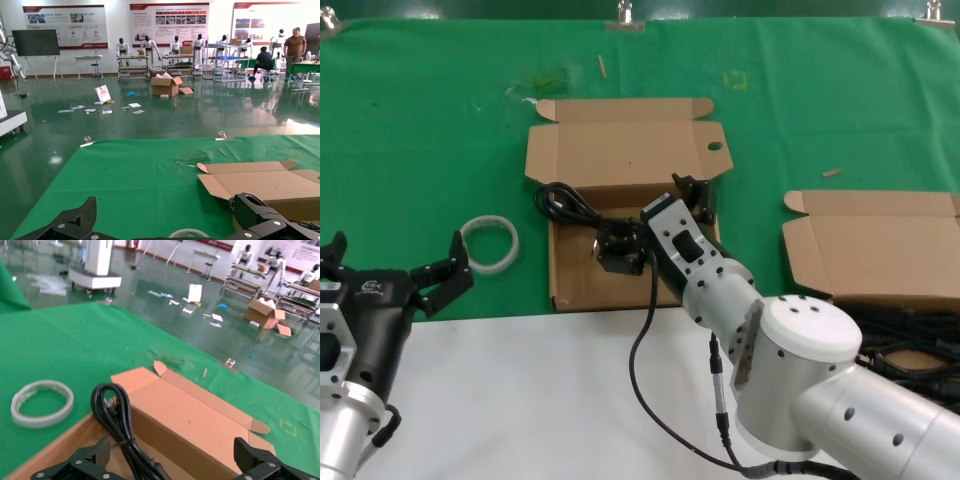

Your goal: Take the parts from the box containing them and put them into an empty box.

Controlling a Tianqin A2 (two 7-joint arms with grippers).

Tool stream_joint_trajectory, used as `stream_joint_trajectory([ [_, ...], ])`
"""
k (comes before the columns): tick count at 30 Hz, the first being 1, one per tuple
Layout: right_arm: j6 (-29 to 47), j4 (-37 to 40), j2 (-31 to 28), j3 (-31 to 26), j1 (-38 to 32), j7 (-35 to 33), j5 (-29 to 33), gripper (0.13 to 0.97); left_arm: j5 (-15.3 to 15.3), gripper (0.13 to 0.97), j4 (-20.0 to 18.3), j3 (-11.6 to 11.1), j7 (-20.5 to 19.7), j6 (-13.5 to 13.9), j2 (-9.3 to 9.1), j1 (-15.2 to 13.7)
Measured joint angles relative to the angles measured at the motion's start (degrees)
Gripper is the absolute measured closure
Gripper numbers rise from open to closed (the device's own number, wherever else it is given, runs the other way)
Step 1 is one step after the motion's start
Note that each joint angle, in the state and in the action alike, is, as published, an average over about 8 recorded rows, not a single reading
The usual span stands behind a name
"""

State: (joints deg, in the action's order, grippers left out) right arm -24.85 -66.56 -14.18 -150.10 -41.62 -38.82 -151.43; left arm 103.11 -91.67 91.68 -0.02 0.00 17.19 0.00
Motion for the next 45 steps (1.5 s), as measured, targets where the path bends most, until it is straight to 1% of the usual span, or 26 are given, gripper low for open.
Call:
stream_joint_trajectory([
  [1,0.35,-0.36,0.0,0.83,0.59,0.55,0.68,0.28,0.0,0.132,0.0,0.0,0.0,0.0,0.0,0.0],
  [5,1.84,-1.85,0.0,4.31,3.07,2.87,3.57,0.28,0.01,0.132,0.0,0.0,0.0,0.0,0.0,0.0],
  [13,4.84,-4.89,0.0,11.37,8.1,7.56,9.4,0.172,0.01,0.132,0.0,0.0,0.0,0.0,0.0,0.0],
  [22,8.21,-8.3,0.0,19.3,13.75,12.8,15.96,0.129,0.01,0.132,0.0,0.0,0.04,0.0,0.0,0.0],
  [45,16.82,-17.0,0.0,39.54,28.17,26.27,32.69,0.129,0.01,0.132,0.0,0.0,0.01,0.0,0.0,0.0],
])
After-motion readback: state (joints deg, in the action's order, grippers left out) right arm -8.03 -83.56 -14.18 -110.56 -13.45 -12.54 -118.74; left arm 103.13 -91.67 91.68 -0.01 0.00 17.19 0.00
